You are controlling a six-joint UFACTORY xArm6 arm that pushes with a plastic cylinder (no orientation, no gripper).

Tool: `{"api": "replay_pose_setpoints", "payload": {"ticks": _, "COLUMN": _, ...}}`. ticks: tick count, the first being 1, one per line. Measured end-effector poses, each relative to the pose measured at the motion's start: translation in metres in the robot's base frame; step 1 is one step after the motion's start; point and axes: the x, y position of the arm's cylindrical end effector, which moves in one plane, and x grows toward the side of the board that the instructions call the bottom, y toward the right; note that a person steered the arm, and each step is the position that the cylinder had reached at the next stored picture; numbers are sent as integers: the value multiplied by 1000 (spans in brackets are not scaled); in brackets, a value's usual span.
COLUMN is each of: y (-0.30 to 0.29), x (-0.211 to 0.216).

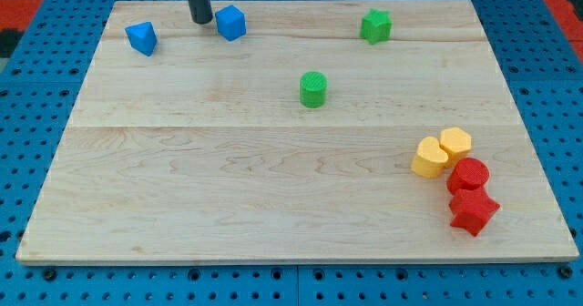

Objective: Place the blue triangle to the top left of the board

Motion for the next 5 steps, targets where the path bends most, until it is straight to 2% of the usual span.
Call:
{"api": "replay_pose_setpoints", "payload": {"ticks": 2, "y": 48, "x": 2}}
{"api": "replay_pose_setpoints", "payload": {"ticks": 3, "y": 50, "x": 2}}
{"api": "replay_pose_setpoints", "payload": {"ticks": 5, "y": 23, "x": 87}}
